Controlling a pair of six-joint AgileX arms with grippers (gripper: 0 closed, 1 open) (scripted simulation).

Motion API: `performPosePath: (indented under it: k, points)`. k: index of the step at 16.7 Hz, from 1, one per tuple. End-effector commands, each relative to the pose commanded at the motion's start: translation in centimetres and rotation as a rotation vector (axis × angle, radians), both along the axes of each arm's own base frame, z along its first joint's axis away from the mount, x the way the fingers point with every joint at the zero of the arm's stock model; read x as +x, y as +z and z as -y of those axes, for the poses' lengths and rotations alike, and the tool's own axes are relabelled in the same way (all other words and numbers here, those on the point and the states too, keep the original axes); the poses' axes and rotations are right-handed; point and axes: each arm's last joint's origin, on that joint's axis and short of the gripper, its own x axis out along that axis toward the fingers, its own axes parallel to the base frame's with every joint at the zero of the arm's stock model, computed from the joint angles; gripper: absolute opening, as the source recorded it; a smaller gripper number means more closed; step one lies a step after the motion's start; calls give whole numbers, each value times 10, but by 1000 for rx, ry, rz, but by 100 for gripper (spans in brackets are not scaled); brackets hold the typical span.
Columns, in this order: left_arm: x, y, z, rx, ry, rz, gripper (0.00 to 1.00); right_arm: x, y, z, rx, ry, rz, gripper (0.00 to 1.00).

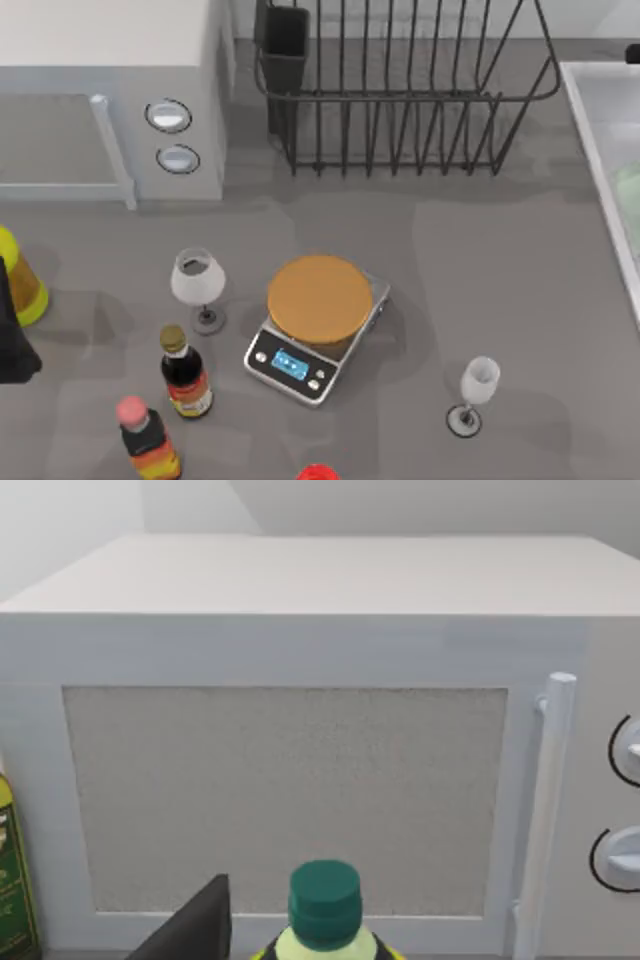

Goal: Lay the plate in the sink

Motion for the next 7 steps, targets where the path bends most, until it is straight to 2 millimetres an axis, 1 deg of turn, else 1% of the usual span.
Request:
performPosePath:
  k: [1,2,7]
  points:
    - [0,0,0,0,0,0,100,0,0,0,0,0,0,98]
    - [0,0,0,0,0,0,100,0,0,0,0,0,0,100]
    - [0,0,0,0,0,0,100,0,0,0,0,0,0,100]
